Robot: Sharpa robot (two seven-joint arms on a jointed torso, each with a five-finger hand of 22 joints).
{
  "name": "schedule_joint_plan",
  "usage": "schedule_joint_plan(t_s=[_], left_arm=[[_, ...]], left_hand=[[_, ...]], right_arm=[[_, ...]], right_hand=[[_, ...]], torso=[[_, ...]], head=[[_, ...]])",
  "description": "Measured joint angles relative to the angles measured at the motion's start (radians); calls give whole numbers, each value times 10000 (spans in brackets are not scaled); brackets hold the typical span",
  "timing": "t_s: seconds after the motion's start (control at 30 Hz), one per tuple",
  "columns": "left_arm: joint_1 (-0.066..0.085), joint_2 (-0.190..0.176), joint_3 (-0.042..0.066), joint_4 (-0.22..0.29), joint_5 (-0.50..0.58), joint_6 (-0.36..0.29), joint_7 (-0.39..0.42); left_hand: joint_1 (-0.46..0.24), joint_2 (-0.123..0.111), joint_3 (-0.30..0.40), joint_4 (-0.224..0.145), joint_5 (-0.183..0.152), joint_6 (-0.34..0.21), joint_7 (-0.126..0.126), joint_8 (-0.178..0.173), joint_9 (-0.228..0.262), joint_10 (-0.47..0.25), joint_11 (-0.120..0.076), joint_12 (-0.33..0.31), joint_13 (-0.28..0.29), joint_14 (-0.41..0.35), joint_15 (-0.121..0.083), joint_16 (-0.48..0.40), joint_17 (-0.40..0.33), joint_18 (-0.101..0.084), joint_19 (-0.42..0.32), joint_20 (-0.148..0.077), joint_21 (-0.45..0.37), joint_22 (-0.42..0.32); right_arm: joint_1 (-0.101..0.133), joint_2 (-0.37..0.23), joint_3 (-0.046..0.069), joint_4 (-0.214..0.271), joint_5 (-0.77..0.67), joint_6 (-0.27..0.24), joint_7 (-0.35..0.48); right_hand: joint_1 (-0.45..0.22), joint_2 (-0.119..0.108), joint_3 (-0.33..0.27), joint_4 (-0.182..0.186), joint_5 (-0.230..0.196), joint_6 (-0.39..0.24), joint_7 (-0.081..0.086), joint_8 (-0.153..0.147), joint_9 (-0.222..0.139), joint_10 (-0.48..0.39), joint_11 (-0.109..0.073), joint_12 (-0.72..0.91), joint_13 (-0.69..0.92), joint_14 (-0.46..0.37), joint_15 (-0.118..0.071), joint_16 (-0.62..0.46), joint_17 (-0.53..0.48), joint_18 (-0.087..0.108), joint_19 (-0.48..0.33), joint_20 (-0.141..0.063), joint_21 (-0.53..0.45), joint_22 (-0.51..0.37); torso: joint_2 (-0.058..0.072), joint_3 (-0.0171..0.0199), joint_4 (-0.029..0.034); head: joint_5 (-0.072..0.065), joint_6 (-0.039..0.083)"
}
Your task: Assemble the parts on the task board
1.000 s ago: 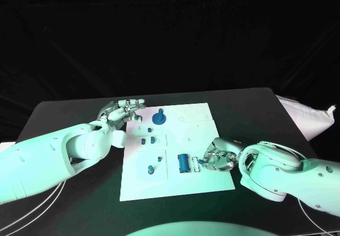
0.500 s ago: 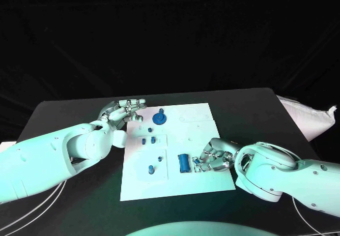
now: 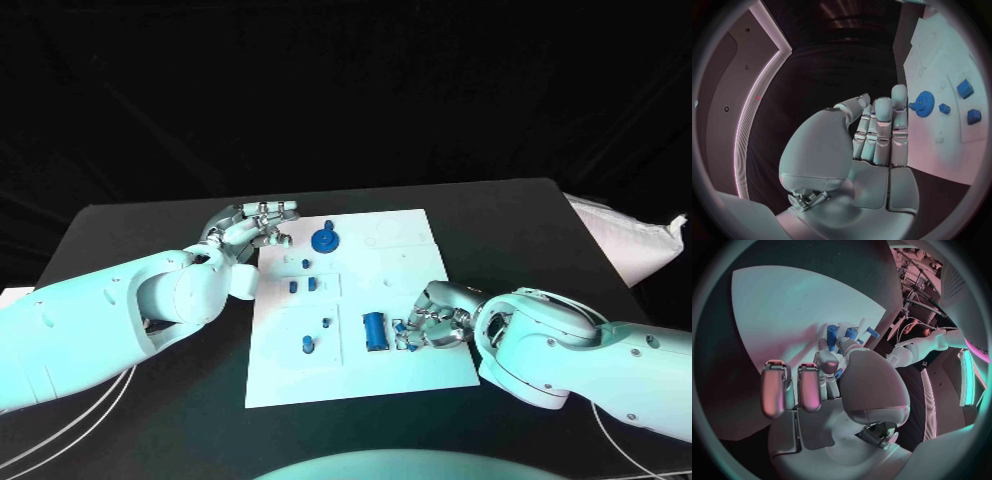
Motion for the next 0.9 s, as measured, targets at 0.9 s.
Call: schedule_joint_plan(t_s=[0.9], left_arm=[[0, -1, 0, 11, -10, 15, -43]], left_hand=[[0, 0, 0, 0, 0, 0, 0, 38, 0, 0, 0, 60, 0, 0, 0, 0, -28, 0, 0, 0, 0, 7]], right_arm=[[1, 164, 0, -48, -472, 203, -231]], right_hand=[[-968, 157, -1268, 722, -1064, 165, -57, 90, 164, 123, -17, 155, 231, -1, 1, -1, 24, 0, 37, -36, -1, 6]], torso=[[0, 1, 1]], head=[[5, -27]])
